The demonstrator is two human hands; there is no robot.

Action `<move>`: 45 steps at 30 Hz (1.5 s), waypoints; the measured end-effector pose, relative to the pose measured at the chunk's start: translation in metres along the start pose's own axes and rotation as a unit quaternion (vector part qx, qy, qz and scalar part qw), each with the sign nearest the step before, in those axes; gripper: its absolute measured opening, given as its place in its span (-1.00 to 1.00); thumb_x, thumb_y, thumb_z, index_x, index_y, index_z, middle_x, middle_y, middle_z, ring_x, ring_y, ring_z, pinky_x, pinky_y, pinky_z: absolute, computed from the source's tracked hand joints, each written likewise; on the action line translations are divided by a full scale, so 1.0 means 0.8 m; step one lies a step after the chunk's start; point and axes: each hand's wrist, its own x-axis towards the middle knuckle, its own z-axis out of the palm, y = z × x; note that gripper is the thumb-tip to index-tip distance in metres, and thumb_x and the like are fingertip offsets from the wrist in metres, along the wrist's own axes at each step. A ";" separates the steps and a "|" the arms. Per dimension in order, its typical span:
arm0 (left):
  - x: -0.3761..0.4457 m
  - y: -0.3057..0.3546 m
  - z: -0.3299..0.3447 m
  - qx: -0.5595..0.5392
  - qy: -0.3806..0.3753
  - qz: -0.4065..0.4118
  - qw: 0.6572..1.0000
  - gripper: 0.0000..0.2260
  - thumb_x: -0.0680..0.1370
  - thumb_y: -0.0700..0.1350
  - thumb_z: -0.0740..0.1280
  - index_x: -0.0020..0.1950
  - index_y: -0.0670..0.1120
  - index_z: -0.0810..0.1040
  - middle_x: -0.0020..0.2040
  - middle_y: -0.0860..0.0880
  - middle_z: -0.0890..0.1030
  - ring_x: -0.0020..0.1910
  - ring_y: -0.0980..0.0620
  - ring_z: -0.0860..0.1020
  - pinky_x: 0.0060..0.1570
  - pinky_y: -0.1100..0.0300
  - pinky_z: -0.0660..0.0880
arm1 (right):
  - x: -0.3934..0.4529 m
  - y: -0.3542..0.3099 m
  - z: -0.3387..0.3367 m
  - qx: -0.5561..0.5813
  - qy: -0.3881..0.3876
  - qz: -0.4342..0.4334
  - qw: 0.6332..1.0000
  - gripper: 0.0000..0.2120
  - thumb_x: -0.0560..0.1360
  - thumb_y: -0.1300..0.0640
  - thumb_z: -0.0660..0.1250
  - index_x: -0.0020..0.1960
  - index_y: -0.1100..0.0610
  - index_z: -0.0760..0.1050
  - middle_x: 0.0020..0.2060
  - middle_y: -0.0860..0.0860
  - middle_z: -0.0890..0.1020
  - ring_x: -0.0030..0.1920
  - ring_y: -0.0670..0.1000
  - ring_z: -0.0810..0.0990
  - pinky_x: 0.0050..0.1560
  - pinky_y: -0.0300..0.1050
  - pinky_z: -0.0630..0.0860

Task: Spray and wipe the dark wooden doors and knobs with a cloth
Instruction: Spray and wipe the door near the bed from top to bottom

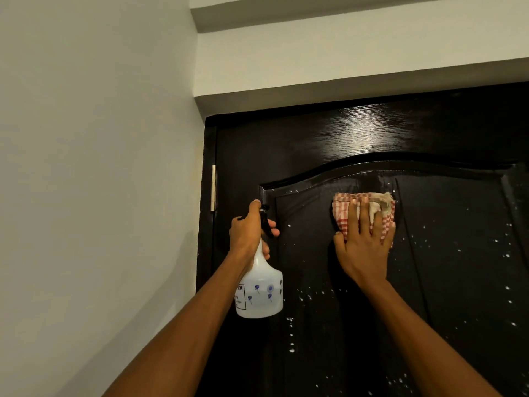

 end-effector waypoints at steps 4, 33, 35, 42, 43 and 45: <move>0.004 -0.003 -0.004 -0.005 -0.013 -0.011 1.000 -0.47 0.67 0.25 0.18 -0.17 -0.18 0.60 -0.33 -0.12 0.61 -0.60 0.06 0.41 -0.56 0.23 0.38 | -0.005 -0.004 0.006 0.001 0.000 0.010 1.000 -0.26 0.57 -0.19 -0.03 0.66 0.03 -0.18 0.64 0.08 -0.15 0.59 0.10 -0.32 0.51 0.27 -0.35; 0.006 0.021 -0.009 0.004 -0.059 -0.012 0.998 -0.33 0.66 0.31 0.14 0.04 -0.29 0.68 -0.09 -0.23 0.75 -0.61 0.05 0.42 -0.59 0.26 0.38 | 0.002 -0.009 0.023 0.016 0.066 -0.001 0.998 -0.31 0.61 -0.16 0.03 0.66 0.02 -0.10 0.65 0.08 -0.02 0.62 0.17 -0.13 0.55 0.38 -0.14; 0.005 0.022 -0.016 -0.014 -0.043 -0.006 0.999 -0.32 0.66 0.32 0.15 0.07 -0.32 0.66 -0.06 -0.23 0.74 -0.63 0.06 0.42 -0.60 0.26 0.38 | 0.005 -0.024 0.023 0.008 0.064 -0.021 0.998 -0.32 0.62 -0.16 0.06 0.66 0.03 -0.04 0.64 0.09 0.04 0.62 0.21 -0.06 0.54 0.38 -0.13; 0.002 0.012 -0.045 0.029 -0.018 0.021 0.999 -0.34 0.65 0.34 0.15 -0.03 -0.24 0.69 -0.16 -0.17 0.75 -0.58 0.01 0.43 -0.53 0.21 0.40 | 0.072 -0.118 0.024 -0.016 0.022 -0.196 0.980 -0.42 0.61 -0.22 0.07 0.60 -0.07 0.23 0.58 0.02 0.28 0.59 0.20 0.15 0.53 0.34 -0.09; 0.001 0.011 -0.047 0.030 -0.016 0.020 0.999 -0.34 0.65 0.35 0.15 -0.03 -0.23 0.70 -0.17 -0.17 0.75 -0.58 0.01 0.43 -0.53 0.21 0.40 | 0.079 -0.130 0.023 -0.026 -0.001 -0.221 0.975 -0.42 0.62 -0.24 0.06 0.59 -0.09 0.22 0.59 0.01 0.26 0.60 0.19 0.11 0.52 0.34 -0.11; -0.002 0.007 -0.045 0.025 -0.015 0.018 0.999 -0.33 0.64 0.35 0.16 -0.03 -0.24 0.70 -0.18 -0.18 0.75 -0.59 0.00 0.42 -0.55 0.22 0.39 | 0.080 -0.139 0.027 -0.050 -0.036 -0.281 0.958 -0.43 0.64 -0.26 0.05 0.60 -0.11 0.18 0.60 -0.01 0.21 0.62 0.16 0.04 0.53 0.33 -0.13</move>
